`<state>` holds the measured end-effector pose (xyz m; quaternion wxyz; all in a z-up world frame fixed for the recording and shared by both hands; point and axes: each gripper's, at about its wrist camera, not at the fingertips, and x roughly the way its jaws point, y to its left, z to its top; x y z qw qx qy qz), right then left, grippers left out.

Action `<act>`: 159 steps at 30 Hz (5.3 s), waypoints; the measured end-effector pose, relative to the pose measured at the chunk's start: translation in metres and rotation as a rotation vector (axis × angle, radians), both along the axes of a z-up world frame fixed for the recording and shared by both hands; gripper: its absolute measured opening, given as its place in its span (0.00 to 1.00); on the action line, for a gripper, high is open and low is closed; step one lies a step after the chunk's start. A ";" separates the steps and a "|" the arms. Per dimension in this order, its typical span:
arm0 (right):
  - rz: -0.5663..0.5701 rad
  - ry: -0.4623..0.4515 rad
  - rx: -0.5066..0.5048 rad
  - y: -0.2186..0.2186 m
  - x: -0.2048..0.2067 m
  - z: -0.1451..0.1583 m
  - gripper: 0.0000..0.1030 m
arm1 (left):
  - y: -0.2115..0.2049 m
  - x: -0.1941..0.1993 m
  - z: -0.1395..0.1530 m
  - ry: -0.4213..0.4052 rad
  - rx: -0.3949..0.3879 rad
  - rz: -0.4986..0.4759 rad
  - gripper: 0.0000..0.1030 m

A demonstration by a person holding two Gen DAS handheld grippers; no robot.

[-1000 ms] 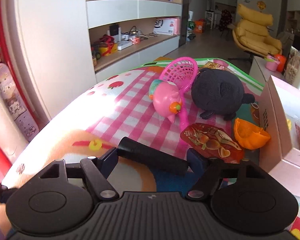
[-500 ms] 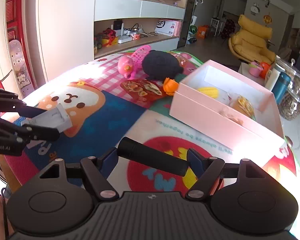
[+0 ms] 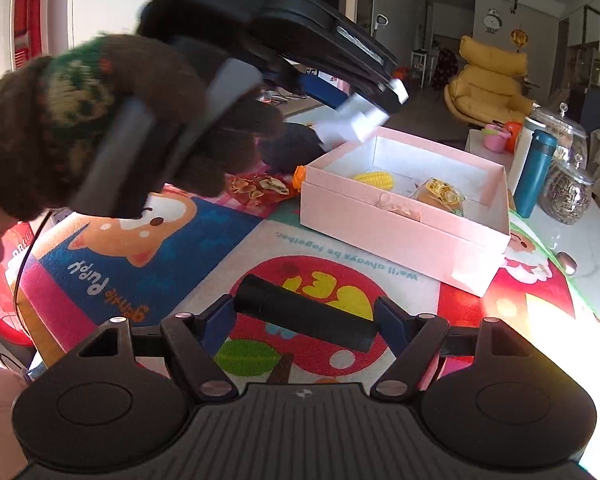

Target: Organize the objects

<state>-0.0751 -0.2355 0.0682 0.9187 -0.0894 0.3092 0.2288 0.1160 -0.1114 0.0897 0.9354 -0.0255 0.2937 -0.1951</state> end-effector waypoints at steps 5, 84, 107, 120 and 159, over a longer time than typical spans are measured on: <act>-0.049 -0.013 0.014 -0.009 0.011 0.005 0.73 | 0.033 -0.020 -0.005 -0.039 -0.095 0.040 0.51; -0.066 0.167 0.017 0.121 0.091 -0.044 1.00 | 0.227 -0.117 -0.068 0.003 -0.041 0.341 0.48; -0.307 0.192 0.017 0.210 0.180 -0.043 0.90 | 0.259 -0.150 -0.073 -0.018 -0.128 0.361 0.48; -0.046 0.164 -0.074 0.181 0.116 -0.038 0.76 | 0.250 -0.153 -0.070 -0.012 -0.113 0.357 0.48; -0.087 0.225 -0.055 0.126 0.078 -0.038 1.00 | 0.183 -0.163 -0.063 0.089 -0.034 0.229 0.48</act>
